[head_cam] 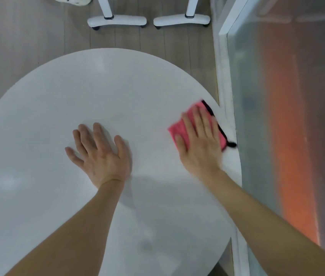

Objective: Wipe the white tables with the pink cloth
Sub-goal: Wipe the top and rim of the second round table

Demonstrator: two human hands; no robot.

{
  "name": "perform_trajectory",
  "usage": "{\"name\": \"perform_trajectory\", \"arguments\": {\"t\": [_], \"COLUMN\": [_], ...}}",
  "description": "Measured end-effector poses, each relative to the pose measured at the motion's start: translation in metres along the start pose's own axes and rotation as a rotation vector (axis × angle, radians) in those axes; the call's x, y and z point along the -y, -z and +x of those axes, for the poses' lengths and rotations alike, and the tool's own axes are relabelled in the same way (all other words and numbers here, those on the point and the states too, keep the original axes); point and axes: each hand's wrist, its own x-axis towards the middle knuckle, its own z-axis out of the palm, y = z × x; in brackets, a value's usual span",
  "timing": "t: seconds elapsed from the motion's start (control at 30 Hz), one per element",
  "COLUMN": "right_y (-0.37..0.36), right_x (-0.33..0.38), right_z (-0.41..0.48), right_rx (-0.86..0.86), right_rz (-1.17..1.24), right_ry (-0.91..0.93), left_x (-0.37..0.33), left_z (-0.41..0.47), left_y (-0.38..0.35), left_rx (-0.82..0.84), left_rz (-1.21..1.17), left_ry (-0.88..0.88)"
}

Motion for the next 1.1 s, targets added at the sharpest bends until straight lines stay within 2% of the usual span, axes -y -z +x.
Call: {"name": "perform_trajectory", "arguments": {"t": [0.13,0.23,0.3,0.43,0.53,0.63,0.77,0.87,0.93,0.97,1.03,1.1], "right_y": [-0.006,-0.01,-0.01,-0.001,0.001,-0.008,-0.014,-0.008,-0.002,0.0,0.004,0.002], "right_x": [0.059,0.057,0.025,-0.036,-0.033,0.002,0.034,0.007,-0.021,-0.031,-0.036,-0.008], "right_z": [0.102,0.115,0.092,-0.004,-0.092,-0.143,-0.149,-0.112,-0.062,-0.03,0.027,0.053], "right_rx": [-0.071,-0.079,-0.097,-0.072,0.017,0.097,0.121,0.113,0.086,0.027,-0.059,-0.076], "right_rz": [0.04,0.042,0.05,0.051,0.001,-0.01,0.024,0.058,-0.003,-0.027,-0.044,-0.005], "right_ry": [0.148,0.214,0.19,-0.046,-0.081,0.092,0.439,0.689,0.754,0.69,0.399,0.138], "left_x": [0.003,0.005,0.006,0.004,0.002,0.002,0.013,0.032,0.054,0.067,0.094,0.118], "left_z": [0.001,0.001,0.002,0.002,0.002,0.003,0.004,-0.004,-0.018,-0.025,-0.037,-0.042], "left_y": [-0.004,-0.007,-0.007,-0.006,-0.004,-0.003,-0.003,-0.001,0.004,0.007,0.013,0.018], "left_rx": [-0.036,-0.063,-0.068,-0.063,-0.066,-0.064,-0.052,-0.03,-0.041,-0.054,-0.073,-0.08], "left_rz": [0.002,0.005,-0.002,-0.011,-0.027,-0.041,-0.111,-0.133,-0.103,-0.084,-0.049,-0.026], "left_ry": [0.0,-0.013,-0.015,-0.023,-0.023,-0.02,-0.07,-0.13,-0.141,-0.155,-0.208,-0.234]}}
